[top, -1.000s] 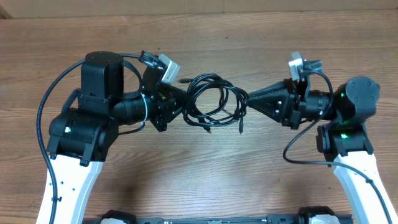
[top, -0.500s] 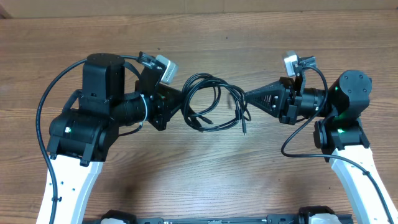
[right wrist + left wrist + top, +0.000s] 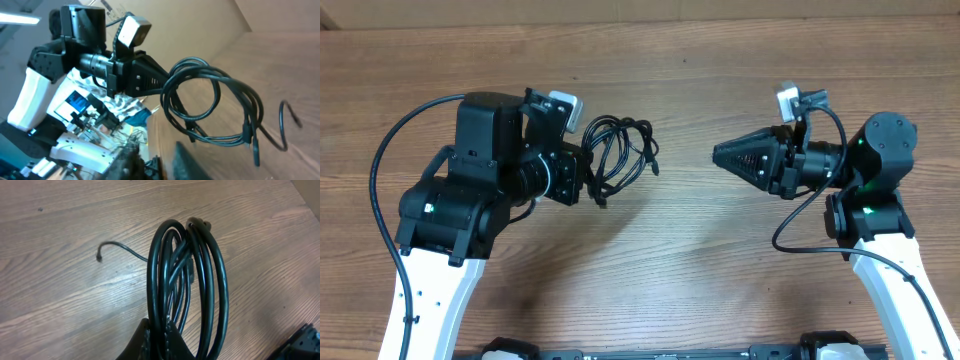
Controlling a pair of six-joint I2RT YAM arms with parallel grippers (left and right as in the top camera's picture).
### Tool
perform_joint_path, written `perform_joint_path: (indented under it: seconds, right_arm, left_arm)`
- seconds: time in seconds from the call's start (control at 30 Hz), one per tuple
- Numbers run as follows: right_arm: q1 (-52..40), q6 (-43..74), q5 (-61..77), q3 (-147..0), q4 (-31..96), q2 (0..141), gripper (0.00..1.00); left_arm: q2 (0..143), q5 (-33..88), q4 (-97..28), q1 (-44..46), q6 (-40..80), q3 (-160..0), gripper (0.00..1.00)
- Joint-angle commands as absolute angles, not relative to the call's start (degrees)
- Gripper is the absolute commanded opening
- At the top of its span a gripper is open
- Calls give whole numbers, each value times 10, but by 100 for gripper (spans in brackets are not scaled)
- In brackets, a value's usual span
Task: Untangle cables
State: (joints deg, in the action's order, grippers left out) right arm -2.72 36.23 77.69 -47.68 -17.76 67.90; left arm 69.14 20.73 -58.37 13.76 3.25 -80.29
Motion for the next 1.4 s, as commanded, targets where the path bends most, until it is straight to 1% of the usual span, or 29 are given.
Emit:
perform_joint_path:
  seconds: [0.0, 0.13, 0.2, 0.3, 0.37, 0.4, 0.57, 0.67, 0.83, 0.97, 1.17, 1.37]
  right_arm:
    - [-32, 363, 772, -488, -156, 677, 33]
    - [-52, 363, 769, -488, -139, 677, 45]
    - [-67, 372, 764, -488, -138, 677, 48]
    - [-88, 393, 732, -488, -126, 677, 53]
    - [-101, 395, 719, -488, -127, 677, 59]
    - [-113, 395, 706, -488, -127, 677, 64]
    - [-150, 394, 662, -488, -127, 677, 74]
    - [-167, 402, 621, -488, -122, 677, 75]
    - [-182, 459, 545, -488, -109, 677, 76]
    - [-184, 500, 529, -488, -120, 677, 75]
    - [-184, 594, 499, -488, -128, 677, 79]
    - [-184, 618, 495, -488, -128, 677, 79]
  left_arm:
    - [693, 206, -567, 135, 98, -813, 4]
    - [693, 206, -545, 142, 125, -813, 4]
    - [693, 205, -531, 149, 125, -813, 4]
    - [693, 205, -508, 164, 133, -813, 4]
    - [693, 205, -497, 173, 136, -813, 4]
    - [693, 202, -489, 181, 138, -813, 4]
    - [698, 199, -480, 201, 143, -813, 4]
    - [701, 199, -480, 215, 141, -812, 4]
    - [701, 199, -474, 238, 114, -812, 4]
    - [701, 188, -473, 252, 92, -812, 4]
    - [701, 172, -466, 257, 87, -811, 4]
    - [701, 171, -454, 263, 72, -811, 4]
